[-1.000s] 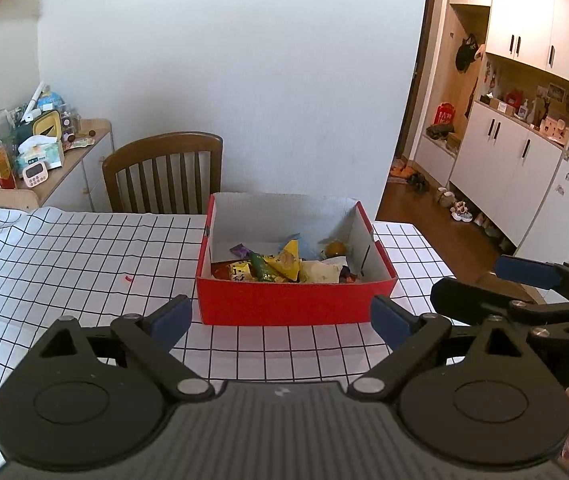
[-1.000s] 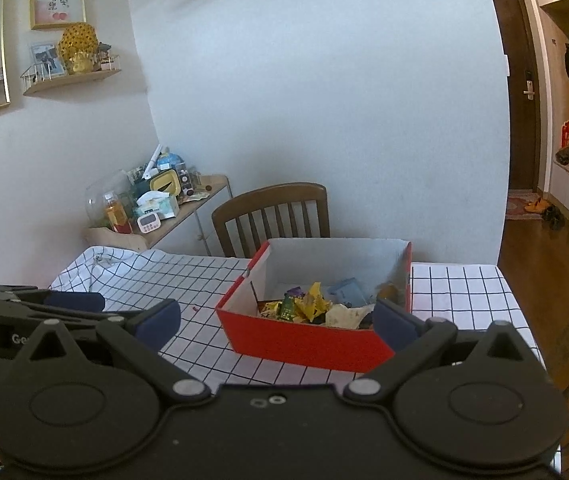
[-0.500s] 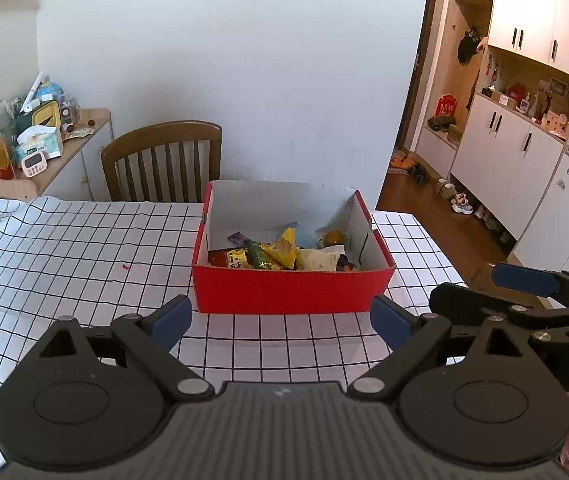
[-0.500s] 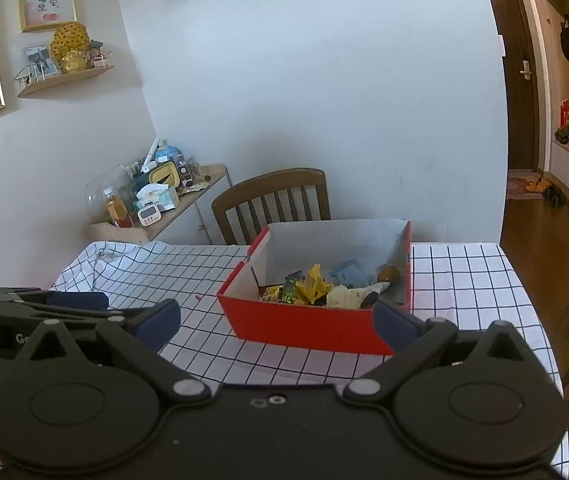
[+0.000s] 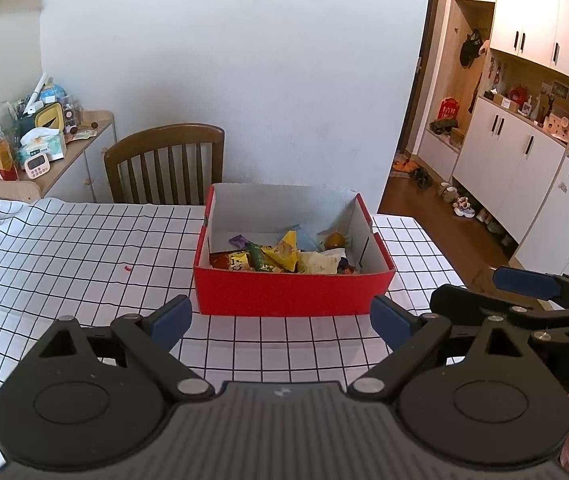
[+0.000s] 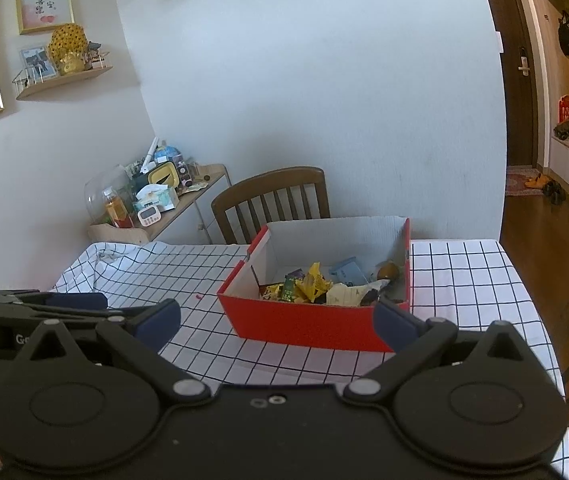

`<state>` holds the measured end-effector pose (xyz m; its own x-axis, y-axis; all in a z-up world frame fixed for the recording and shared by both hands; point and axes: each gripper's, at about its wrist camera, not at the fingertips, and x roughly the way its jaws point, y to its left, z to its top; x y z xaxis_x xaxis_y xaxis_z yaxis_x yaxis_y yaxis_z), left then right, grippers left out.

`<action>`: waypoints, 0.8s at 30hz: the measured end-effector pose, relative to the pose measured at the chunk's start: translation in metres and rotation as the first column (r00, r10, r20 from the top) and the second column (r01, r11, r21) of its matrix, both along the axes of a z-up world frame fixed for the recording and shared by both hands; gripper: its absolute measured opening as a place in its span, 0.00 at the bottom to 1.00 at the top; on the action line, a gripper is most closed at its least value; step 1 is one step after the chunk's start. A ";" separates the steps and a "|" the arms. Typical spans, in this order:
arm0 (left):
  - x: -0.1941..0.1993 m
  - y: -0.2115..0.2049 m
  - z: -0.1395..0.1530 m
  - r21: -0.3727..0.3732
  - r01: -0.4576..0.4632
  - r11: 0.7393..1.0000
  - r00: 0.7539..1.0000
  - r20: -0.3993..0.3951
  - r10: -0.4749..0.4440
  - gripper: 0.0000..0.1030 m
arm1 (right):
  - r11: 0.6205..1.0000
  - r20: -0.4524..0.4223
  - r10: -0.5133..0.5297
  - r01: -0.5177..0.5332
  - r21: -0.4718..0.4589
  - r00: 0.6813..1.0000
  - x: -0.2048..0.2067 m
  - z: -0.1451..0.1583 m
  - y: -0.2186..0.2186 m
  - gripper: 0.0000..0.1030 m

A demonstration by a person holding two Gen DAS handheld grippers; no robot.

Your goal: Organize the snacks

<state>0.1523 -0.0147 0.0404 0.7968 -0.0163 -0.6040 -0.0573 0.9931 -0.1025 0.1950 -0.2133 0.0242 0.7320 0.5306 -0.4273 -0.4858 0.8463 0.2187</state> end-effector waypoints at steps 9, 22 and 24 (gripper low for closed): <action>-0.004 0.003 0.002 -0.009 -0.004 1.000 1.000 0.015 0.004 0.94 | 0.999 0.020 -0.026 0.026 -0.021 0.999 -0.001 0.001 -0.001 1.00; -0.006 0.002 -0.001 -0.007 -0.004 1.000 1.000 0.003 0.004 0.93 | 0.999 0.003 -0.037 0.037 -0.020 0.999 0.000 -0.001 -0.002 1.00; -0.006 0.002 0.000 -0.006 -0.003 1.000 1.000 0.003 0.003 0.93 | 0.999 0.001 -0.037 0.037 -0.018 0.999 0.000 -0.002 -0.002 1.00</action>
